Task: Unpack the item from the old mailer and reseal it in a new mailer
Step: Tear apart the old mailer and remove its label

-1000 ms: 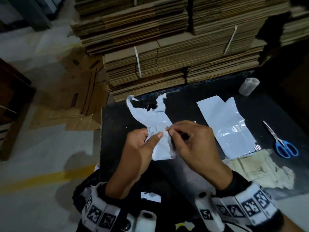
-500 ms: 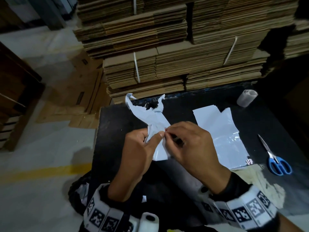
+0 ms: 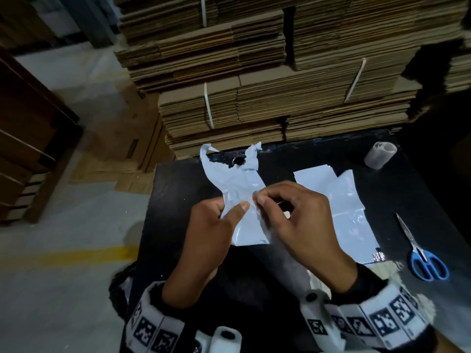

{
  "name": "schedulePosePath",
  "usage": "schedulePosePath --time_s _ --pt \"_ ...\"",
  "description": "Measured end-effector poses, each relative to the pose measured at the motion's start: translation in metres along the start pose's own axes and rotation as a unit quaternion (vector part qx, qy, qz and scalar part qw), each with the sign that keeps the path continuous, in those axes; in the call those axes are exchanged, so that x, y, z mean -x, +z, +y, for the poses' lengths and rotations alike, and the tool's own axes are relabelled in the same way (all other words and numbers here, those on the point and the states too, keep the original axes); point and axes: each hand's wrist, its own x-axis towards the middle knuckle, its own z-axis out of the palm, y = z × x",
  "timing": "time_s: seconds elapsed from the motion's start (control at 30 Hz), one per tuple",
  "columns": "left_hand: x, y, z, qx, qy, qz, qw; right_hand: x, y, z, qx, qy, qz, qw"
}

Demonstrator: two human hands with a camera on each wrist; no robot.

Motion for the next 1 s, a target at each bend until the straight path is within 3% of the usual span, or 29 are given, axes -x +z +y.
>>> schedulePosePath --time_s 0.13,0.43,0.63,0.77,1.0 --pt "0.001 0.002 0.003 -0.018 0.007 0.017 1.0 0.002 0.001 -0.003 0.034 -0.055 -0.016 0.998" --pt "0.001 -0.011 -0.004 -0.008 0.043 0.008 0.999 0.004 0.021 -0.014 0.146 -0.072 -0.011 0.987" --pt "-0.003 -0.036 -0.006 0.065 0.06 -0.042 0.995 0.005 0.044 -0.031 0.102 0.017 0.029 0.994" --pt "-0.009 -0.057 -0.017 0.056 0.047 -0.053 0.996 0.007 0.058 -0.043 0.022 0.107 0.035 0.993" --pt "-0.007 -0.08 -0.027 0.13 0.031 -0.095 0.986 0.013 0.082 -0.059 -0.144 0.235 0.076 0.958"
